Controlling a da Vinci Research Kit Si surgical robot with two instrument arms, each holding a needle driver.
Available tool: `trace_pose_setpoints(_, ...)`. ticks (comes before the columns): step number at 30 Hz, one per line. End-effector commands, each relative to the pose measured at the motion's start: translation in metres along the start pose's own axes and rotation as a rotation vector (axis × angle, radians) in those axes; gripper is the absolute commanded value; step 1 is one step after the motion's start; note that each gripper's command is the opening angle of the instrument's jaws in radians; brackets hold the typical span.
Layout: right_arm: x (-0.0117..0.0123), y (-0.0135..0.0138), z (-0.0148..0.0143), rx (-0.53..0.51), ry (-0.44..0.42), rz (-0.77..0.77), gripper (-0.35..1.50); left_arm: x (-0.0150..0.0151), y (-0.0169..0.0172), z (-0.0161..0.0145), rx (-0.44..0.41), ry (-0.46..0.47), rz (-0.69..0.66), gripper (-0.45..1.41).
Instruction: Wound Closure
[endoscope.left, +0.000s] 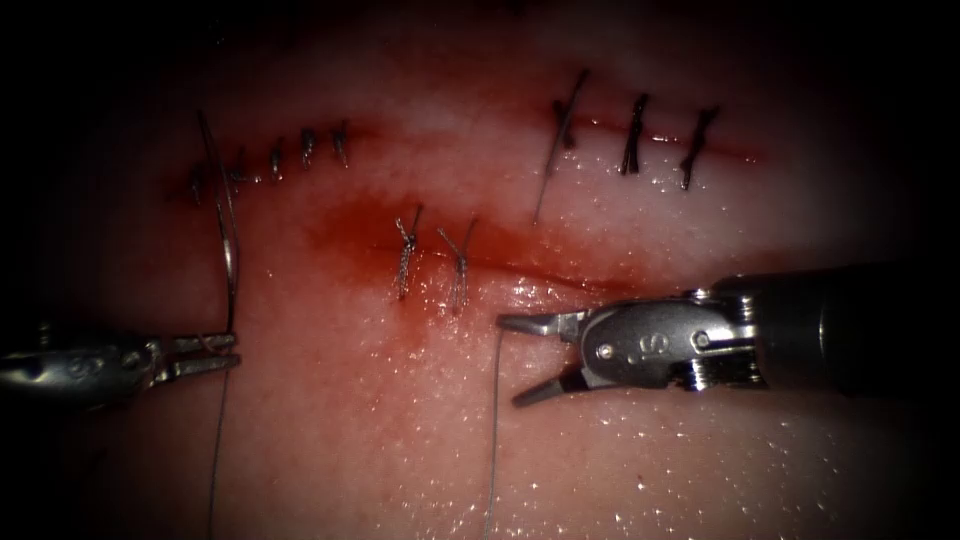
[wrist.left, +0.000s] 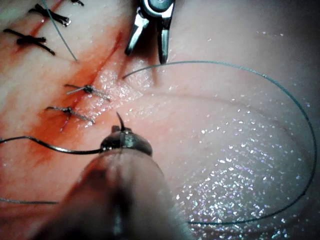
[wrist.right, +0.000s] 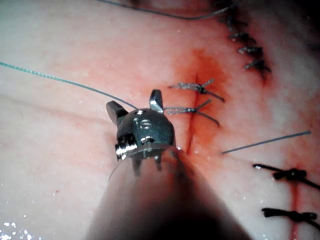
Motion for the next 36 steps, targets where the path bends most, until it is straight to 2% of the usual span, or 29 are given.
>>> trace_pose_setpoints(1, -0.0019, -0.0001, 0.0016, 0.005, -0.002, -0.007, 1.22, -0.0002, 0.0006, 0.0008, -0.001, -0.001, -0.002, -0.45)
trace_pose_setpoints(4, -0.0038, 0.0002, 0.0026, 0.008, -0.01, -0.005, 1.2, -0.0002, 0.0007, 0.0009, 0.001, -0.002, -0.002, -0.45)
trace_pose_setpoints(6, -0.0049, 0.0, 0.0032, 0.039, 0.004, 0.018, 0.71, -0.0002, 0.0007, 0.001, 0.001, -0.002, -0.002, -0.45)
trace_pose_setpoints(7, -0.005, -0.0002, 0.0033, 0.051, 0.012, 0.021, 0.41, -0.0002, 0.0007, 0.001, 0.001, -0.002, -0.003, -0.45)
trace_pose_setpoints(8, -0.005, -0.0003, 0.0034, 0.067, 0.021, 0.026, -0.08, -0.0002, 0.0007, 0.001, 0.001, -0.002, -0.003, -0.45)
trace_pose_setpoints(9, -0.0049, -0.0004, 0.0035, 0.075, 0.026, 0.026, -0.35, -0.0002, 0.0007, 0.001, 0.002, -0.002, -0.003, -0.45)
trace_pose_setpoints(13, -0.0043, -0.0009, 0.0035, 0.089, 0.038, 0.025, -0.35, -0.0002, 0.0007, 0.001, 0.002, -0.003, -0.003, -0.45)
trace_pose_setpoints(18, -0.0031, -0.0027, 0.0023, 0.154, 0.009, 0.024, -0.35, -0.0002, 0.0007, 0.001, 0.002, -0.003, -0.004, -0.45)
trace_pose_setpoints(24, -0.0023, -0.0027, 0.0021, 0.149, 0.025, 0.06, -0.35, -0.0002, 0.0007, 0.0009, 0.003, -0.004, -0.004, -0.45)
trace_pose_setpoints(25, -0.0025, -0.0024, 0.0023, 0.131, 0.014, 0.078, 0.74, -0.0002, 0.0007, 0.0009, 0.003, -0.004, -0.004, -0.45)
trace_pose_setpoints(26, -0.0025, -0.0024, 0.0023, 0.131, 0.014, 0.078, 0.74, -0.0002, 0.0007, 0.0009, 0.003, -0.004, -0.004, -0.45)
trace_pose_setpoints(27, -0.0027, -0.0021, 0.0023, 0.106, 0.0, 0.085, 1.01, -0.0002, 0.0007, 0.0009, 0.003, -0.004, -0.004, -0.45)
trace_pose_setpoints(28, -0.0029, -0.0018, 0.0022, 0.089, -0.009, 0.085, 1.15, -0.0002, 0.0007, 0.0009, 0.004, -0.004, -0.004, -0.45)
trace_pose_setpoints(29, -0.0033, -0.0014, 0.002, 0.075, -0.017, 0.086, 1.23, -0.0002, 0.0007, 0.0009, 0.004, -0.004, -0.004, -0.45)
trace_pose_setpoints(36, -0.0062, 0.0019, -0.0012, -0.022, -0.104, 0.09, 1.25, -0.0002, 0.0007, 0.0009, 0.004, -0.004, -0.005, -0.45)
